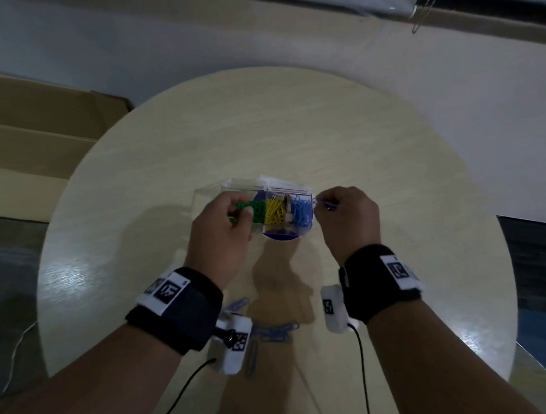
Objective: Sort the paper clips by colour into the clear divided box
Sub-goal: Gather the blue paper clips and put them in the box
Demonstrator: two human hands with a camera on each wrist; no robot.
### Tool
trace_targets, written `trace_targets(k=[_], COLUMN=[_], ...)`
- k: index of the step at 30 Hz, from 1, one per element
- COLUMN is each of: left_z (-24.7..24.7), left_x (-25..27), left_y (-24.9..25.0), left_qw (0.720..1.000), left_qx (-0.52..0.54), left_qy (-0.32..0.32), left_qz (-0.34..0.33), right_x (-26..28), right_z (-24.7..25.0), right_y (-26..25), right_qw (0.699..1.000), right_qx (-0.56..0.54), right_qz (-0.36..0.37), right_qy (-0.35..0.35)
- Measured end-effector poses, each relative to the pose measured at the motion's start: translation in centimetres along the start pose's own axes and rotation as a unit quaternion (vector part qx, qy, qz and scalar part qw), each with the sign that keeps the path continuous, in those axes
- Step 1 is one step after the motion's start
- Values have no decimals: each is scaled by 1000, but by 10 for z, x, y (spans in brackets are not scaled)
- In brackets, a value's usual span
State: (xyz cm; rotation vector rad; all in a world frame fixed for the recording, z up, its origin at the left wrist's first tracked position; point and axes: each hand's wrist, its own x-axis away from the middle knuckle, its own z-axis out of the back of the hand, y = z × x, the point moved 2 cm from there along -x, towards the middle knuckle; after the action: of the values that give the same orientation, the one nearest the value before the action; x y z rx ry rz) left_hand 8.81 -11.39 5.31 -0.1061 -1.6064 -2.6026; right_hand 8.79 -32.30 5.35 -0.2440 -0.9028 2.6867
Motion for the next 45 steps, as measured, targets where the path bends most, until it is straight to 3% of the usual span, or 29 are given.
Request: trace_targets(k=[4, 8, 11, 15, 18, 20, 22, 27, 32, 34, 37, 41, 45], left_z=[24, 47, 58, 62, 54, 47, 42, 37, 43, 45, 47, 35, 6], left_x=[16, 35, 51, 77, 99, 109, 113, 116, 119, 118, 106, 71, 26], left_y=[-18, -45, -63, -80, -81, -81, -82, -82, -76, -74, -63, -27, 14], left_qw=[1000, 998, 985, 949, 928, 919, 917, 910, 885, 887, 913, 964, 984], left_qx=[-2, -66, -163, -297, -344, -362, -365, -372, -413, -399, -336, -198, -117], left_qy=[5, 1, -46, -105, -144, -156, -158, -173, -196, -210, -220, -167, -109], left_qz=[9, 21, 20, 24, 11, -19, -34, -59, -86, -94, -74, -56, -81], right_x=[2, 15, 21, 46, 103, 145, 173, 194, 194, 192, 186, 178, 170], right_z=[-19, -21, -23, -13, -13, -20, -28, -35, -32, -29, -25, -19, -12], right_y=[-6, 1, -2, 10, 8, 5, 5, 12, 12, 12, 14, 20, 29], right_qw=[998, 997, 982, 995, 984, 955, 933, 942, 940, 937, 937, 943, 955], right_qx=[24, 52, 136, 63, 39, 87, 134, 141, 178, 195, 195, 134, 60], right_qz=[12, 58, 127, 74, 109, 164, 182, 155, 125, 115, 101, 57, 29], right_qy=[-58, -27, -24, -12, -133, -231, -281, -263, -264, -266, -271, -299, -290])
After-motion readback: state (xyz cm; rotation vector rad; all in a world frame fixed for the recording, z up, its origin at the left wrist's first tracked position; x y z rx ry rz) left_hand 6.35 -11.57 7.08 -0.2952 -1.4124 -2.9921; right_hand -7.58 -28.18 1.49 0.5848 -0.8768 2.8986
